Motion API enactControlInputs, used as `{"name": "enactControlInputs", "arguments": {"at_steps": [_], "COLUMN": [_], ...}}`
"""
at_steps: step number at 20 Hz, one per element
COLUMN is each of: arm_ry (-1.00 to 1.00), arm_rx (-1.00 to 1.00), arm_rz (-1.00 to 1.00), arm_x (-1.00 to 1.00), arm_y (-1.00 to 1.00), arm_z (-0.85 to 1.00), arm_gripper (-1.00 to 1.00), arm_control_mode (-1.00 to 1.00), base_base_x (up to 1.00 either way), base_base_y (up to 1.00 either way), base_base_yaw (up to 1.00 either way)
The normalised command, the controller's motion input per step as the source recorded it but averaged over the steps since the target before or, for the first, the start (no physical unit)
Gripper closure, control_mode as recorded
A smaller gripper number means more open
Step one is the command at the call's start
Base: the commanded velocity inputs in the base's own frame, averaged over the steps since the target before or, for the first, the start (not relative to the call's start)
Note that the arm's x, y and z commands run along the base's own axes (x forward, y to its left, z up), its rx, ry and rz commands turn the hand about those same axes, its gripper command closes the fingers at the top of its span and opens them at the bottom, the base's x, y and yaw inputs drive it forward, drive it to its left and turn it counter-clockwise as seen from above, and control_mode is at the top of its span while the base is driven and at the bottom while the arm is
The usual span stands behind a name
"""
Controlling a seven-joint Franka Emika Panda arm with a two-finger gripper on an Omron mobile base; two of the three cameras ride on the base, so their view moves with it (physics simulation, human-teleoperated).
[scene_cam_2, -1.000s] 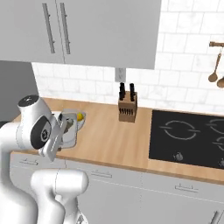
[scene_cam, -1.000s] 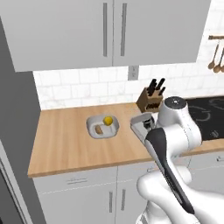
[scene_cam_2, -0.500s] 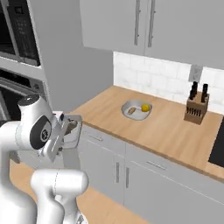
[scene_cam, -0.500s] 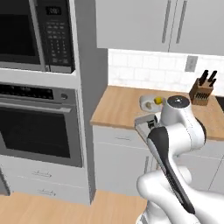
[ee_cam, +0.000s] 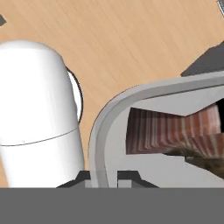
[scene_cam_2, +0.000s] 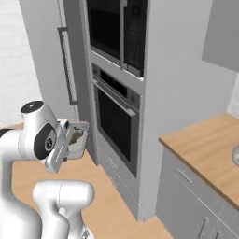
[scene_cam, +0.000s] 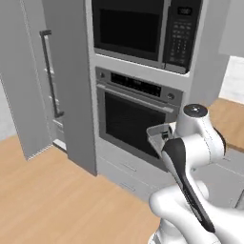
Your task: Take the meat container that has the fish and place it on the second highest rack of the freezer. Then take the vegetable container that has the sweet potato and lemon and place it on the highest rack of the freezer.
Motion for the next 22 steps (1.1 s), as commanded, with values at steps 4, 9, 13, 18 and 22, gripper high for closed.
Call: {"name": "enactControlInputs", "arguments": {"at_steps": [4, 9, 13, 18, 22], "arm_ry": [0.0, 0.0, 0.0, 0.0, 0.0], "arm_rx": [0.0, 0.0, 0.0, 0.0, 0.0], "arm_rz": [0.0, 0.0, 0.0, 0.0, 0.0], "arm_x": [0.0, 0.0, 0.0, 0.0, 0.0], "arm_y": [0.0, 0.0, 0.0, 0.0, 0.0], "arm_z": [0.0, 0.0, 0.0, 0.0, 0.0], "arm_gripper": [1.0, 1.0, 1.0, 1.0, 1.0], "arm_control_mode": [1.0, 1.0, 1.0, 1.0, 1.0], "base_base_x": [0.85, 1.0, 1.0, 1.0, 1.0], "base_base_y": [0.97, 0.99, 1.0, 1.0, 0.86], "base_base_yaw": [0.53, 0.25, 0.03, -0.25, -0.57]}}
